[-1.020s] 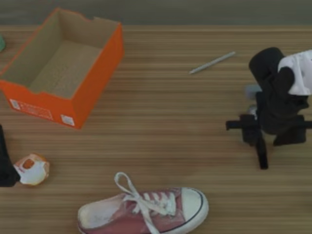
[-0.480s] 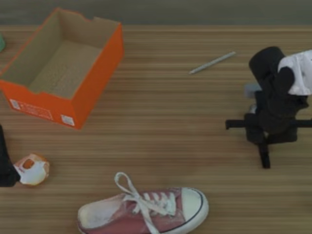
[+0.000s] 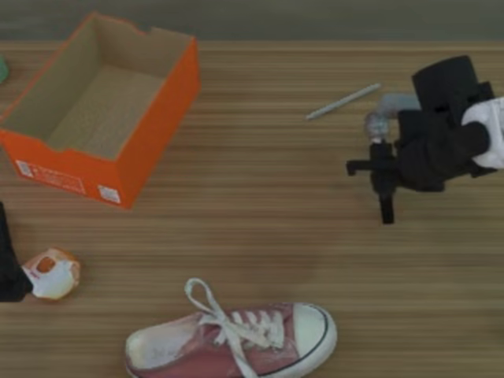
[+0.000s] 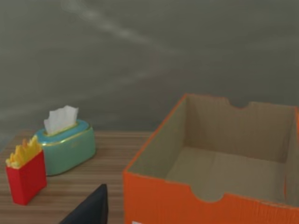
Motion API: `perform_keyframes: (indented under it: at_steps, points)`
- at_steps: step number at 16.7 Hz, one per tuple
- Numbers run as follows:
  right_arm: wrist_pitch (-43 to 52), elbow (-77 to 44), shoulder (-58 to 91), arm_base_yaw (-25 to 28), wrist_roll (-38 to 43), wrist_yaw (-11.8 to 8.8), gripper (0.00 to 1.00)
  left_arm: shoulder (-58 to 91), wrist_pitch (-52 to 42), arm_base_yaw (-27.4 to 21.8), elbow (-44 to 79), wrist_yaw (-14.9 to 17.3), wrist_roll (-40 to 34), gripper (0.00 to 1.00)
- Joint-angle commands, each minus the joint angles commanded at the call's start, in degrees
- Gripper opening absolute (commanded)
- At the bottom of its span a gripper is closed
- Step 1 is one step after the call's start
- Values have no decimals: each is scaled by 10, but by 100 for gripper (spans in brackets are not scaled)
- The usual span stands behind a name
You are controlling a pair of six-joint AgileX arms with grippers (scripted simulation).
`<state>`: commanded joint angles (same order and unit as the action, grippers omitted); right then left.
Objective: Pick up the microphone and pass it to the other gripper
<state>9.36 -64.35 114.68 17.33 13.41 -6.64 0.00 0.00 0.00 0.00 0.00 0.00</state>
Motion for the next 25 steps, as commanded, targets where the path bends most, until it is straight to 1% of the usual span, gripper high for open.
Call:
perform_keyframes:
  at_steps: [6,9,12,14,16,21,22,23,25]
  points:
    - [-319,90,-63,-4,-57,-105,0,0,0,0,0,0,0,100]
    - [-464,132,-103,-7,-86,-153,0,0,0,0,0,0,0,100]
    - [-565,162,-140,-9,-110,-190,0,0,0,0,0,0,0,100]
    - [-602,173,-158,-10,-120,-205,0,0,0,0,0,0,0,100]
    - [-614,177,-165,-11,-124,-210,0,0,0,0,0,0,0,100]
    - [-612,174,-164,-6,-122,-208,0,0,0,0,0,0,0,100]
    - [-608,174,-168,1,-122,-201,0,0,0,0,0,0,0,100]
    - [-602,174,-175,14,-121,-189,0,0,0,0,0,0,0,100]
    - [-584,173,-197,51,-119,-153,0,0,0,0,0,0,0,100]
